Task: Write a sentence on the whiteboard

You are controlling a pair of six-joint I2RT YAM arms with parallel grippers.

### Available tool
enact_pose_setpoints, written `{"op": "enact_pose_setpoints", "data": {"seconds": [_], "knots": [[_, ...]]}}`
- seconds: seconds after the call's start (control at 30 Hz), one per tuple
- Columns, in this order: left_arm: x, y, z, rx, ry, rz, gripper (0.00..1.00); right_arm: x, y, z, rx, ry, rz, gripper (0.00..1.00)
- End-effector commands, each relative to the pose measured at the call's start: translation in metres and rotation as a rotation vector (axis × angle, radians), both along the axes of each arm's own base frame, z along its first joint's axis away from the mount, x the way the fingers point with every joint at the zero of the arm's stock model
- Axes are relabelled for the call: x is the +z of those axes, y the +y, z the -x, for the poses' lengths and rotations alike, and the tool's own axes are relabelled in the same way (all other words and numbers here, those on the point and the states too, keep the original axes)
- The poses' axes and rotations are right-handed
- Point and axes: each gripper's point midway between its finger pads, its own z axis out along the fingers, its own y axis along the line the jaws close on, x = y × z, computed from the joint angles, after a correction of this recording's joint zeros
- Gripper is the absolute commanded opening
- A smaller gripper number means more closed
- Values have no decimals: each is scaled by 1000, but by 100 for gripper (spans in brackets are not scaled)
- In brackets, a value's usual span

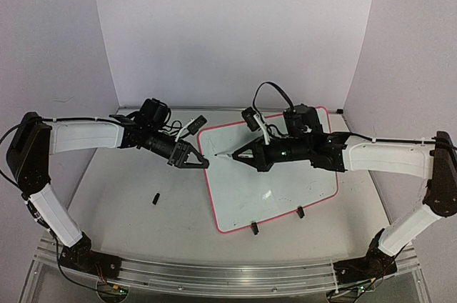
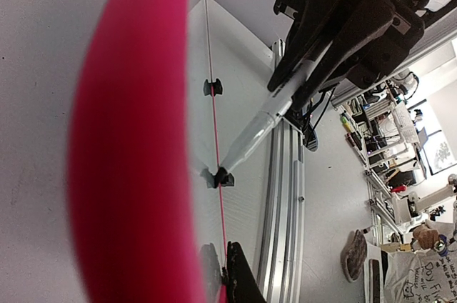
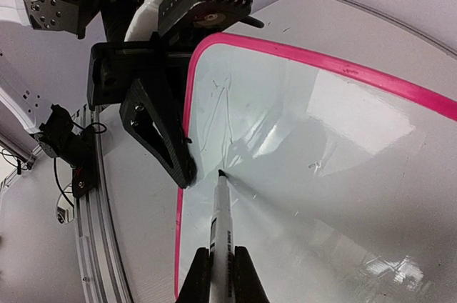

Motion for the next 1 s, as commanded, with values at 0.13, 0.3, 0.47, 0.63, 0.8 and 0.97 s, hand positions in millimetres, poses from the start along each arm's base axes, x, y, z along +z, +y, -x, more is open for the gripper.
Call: {"op": "enact_pose_setpoints", "data": {"seconds": [0.13, 0.3, 0.47, 0.63, 0.8, 0.97], "knots": [[11, -4, 7, -47, -53, 21, 0, 22, 0, -28, -103, -83, -10, 0], [11, -4, 7, -48, -54, 21, 0, 29, 0, -35, -130, -106, -21, 0], [10, -4, 7, -49, -53, 21, 0, 34, -1, -42, -166, -120, -28, 0], [11, -4, 7, -50, -54, 23, 0, 35, -3, -46, -193, -127, -27, 0], [12, -4, 7, -49, -55, 23, 0, 29, -4, -44, -189, -114, -19, 0], [12, -4, 7, -50, -57, 24, 0, 19, -7, -39, -183, -94, -7, 0]]}}
